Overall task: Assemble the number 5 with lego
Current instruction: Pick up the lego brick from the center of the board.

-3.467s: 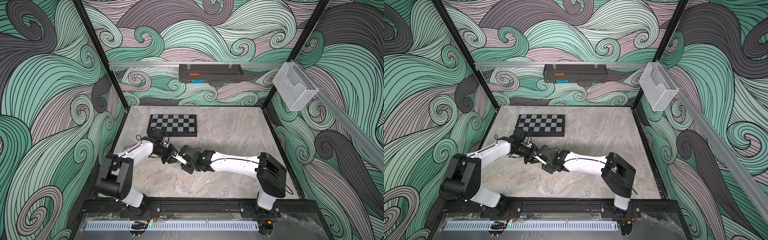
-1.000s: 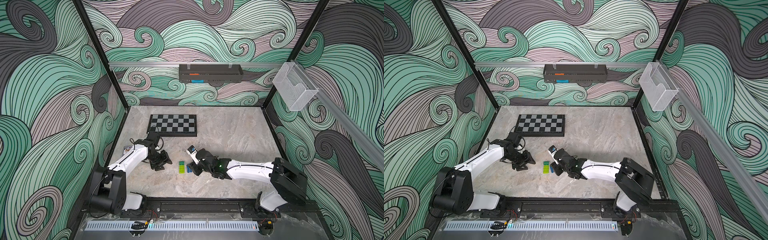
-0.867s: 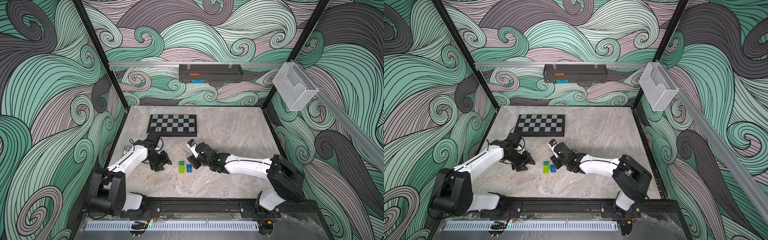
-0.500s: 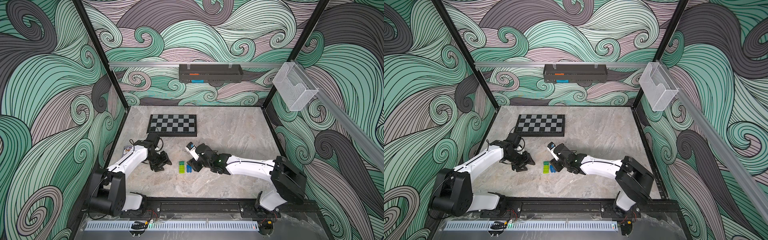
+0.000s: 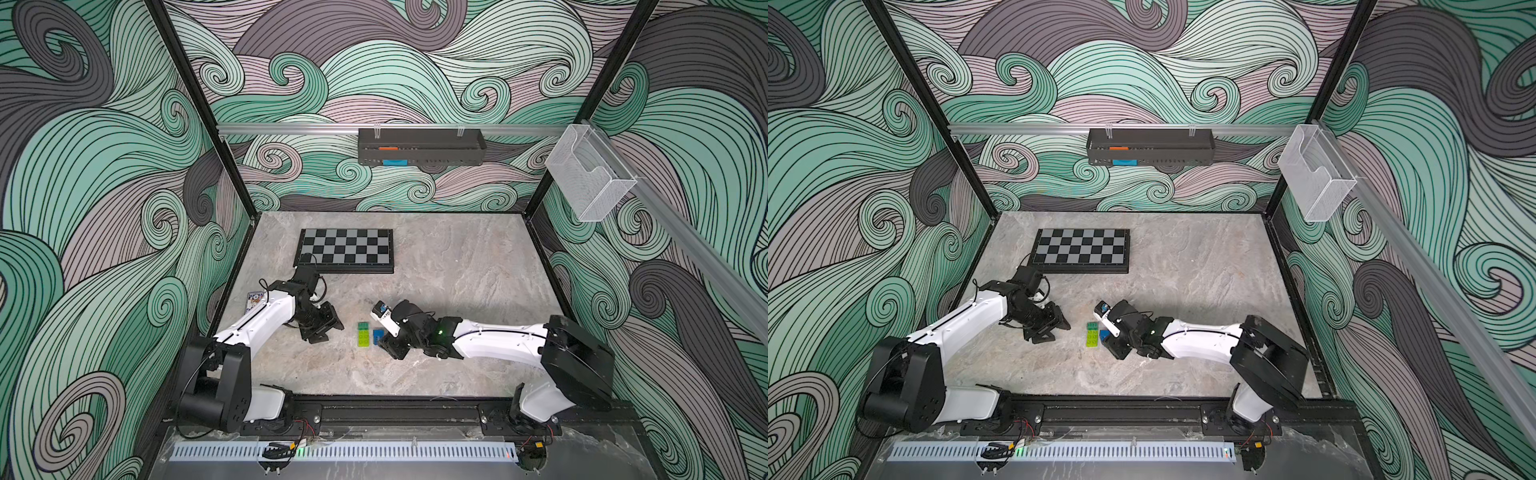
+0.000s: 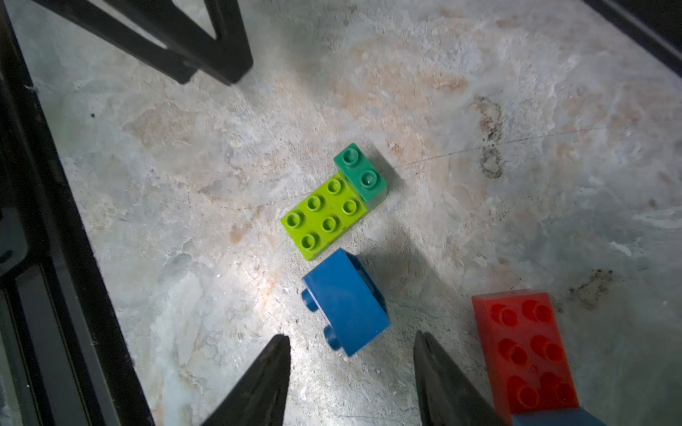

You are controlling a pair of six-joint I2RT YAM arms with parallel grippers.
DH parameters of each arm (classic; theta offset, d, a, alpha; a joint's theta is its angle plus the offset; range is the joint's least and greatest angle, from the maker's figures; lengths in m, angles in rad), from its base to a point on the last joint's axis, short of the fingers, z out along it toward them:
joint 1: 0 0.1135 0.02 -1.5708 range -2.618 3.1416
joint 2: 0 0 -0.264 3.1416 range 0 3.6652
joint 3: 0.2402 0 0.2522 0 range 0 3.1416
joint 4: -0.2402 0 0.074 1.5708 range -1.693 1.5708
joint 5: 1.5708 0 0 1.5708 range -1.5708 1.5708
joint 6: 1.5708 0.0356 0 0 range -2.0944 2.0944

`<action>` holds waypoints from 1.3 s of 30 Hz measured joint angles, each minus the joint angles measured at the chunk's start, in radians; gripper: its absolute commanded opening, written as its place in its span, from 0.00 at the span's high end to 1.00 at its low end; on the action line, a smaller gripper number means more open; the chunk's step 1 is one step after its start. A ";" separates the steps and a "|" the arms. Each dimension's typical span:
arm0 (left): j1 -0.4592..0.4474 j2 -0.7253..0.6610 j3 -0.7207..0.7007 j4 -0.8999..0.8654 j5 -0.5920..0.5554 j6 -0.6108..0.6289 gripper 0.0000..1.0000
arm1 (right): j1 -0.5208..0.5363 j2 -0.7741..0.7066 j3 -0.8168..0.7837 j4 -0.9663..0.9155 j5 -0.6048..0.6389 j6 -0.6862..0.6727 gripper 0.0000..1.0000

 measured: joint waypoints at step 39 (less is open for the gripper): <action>0.000 -0.007 0.000 -0.024 -0.046 0.039 0.43 | -0.132 0.349 0.520 -0.472 -0.132 0.177 0.39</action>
